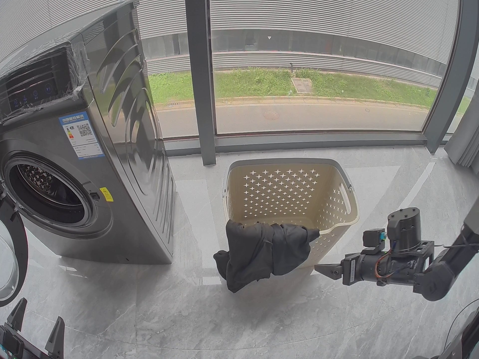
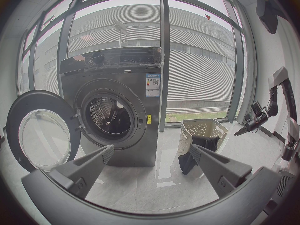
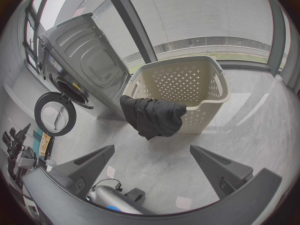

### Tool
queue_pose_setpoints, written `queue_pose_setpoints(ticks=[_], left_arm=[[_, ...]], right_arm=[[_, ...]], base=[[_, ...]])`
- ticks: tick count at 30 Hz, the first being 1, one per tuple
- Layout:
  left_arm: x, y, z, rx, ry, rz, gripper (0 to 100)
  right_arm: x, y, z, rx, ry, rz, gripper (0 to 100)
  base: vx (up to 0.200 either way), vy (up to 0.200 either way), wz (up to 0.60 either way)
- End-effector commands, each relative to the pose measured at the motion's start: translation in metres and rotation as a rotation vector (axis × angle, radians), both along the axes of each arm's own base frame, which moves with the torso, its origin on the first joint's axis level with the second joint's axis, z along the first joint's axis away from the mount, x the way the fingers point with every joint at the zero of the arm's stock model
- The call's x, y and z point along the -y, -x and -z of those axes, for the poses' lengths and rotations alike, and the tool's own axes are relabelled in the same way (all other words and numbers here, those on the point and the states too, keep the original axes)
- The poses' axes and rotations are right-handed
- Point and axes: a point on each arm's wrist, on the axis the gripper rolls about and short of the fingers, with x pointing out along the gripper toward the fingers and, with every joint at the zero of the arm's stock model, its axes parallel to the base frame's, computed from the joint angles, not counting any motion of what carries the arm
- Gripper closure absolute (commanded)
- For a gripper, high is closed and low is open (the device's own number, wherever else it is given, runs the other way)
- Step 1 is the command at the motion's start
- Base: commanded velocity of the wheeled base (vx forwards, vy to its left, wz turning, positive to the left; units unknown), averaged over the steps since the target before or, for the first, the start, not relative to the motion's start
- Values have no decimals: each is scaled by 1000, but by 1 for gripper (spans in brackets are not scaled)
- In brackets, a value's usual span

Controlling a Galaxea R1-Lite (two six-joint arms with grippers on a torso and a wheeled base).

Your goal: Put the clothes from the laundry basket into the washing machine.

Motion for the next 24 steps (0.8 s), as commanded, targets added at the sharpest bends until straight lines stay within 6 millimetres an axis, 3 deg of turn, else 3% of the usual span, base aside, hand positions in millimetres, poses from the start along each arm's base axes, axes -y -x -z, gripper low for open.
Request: queue_pose_setpoints(ticks=[1,11,24], left_arm=[[0,0,5,0,-1,-1,0],[0,0,5,0,-1,0,0],[0,0,5,0,-6,0,0]], right_arm=[[-15,-25,39,-76,23,10,0],[-28,-58,55,-53,22,33,0],[-41,-87,78,-44,32,49,0]], base=[[0,0,0],[0,0,0],[0,0,0]])
